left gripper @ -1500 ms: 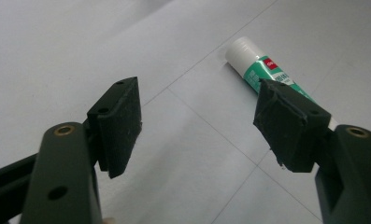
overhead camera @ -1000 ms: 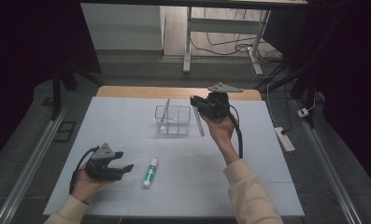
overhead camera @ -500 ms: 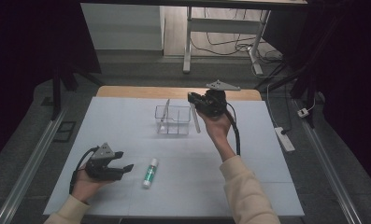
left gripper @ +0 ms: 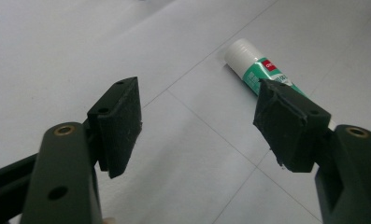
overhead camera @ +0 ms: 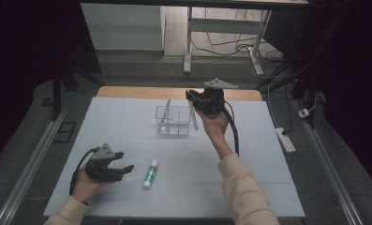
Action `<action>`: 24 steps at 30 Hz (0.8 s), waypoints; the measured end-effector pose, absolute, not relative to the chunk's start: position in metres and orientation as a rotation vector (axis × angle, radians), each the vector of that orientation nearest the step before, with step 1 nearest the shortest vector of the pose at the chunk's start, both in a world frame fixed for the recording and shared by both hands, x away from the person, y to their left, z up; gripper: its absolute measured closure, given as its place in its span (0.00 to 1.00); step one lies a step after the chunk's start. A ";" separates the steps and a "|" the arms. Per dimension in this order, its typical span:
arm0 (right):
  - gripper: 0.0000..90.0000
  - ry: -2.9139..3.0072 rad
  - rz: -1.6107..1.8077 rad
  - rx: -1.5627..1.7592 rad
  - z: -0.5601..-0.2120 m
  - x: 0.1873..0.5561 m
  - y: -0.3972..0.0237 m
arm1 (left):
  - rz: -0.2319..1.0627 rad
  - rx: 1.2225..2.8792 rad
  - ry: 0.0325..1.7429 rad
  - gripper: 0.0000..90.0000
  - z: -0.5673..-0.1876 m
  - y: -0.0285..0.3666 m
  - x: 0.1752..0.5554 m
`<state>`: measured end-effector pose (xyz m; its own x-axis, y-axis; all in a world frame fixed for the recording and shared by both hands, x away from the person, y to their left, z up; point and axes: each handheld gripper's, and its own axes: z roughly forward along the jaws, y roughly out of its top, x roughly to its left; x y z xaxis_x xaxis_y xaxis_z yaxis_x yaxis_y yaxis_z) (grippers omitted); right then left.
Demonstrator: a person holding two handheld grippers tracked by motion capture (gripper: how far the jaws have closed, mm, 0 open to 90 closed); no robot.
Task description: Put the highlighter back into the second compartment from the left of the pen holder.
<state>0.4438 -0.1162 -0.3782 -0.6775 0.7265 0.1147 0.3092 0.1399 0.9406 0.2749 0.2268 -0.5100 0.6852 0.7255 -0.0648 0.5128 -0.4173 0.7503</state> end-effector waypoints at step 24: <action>0.86 2.038 1.590 0.972 -0.376 0.457 -0.097 | 0.338 2.102 0.945 0.36 -0.510 0.228 0.275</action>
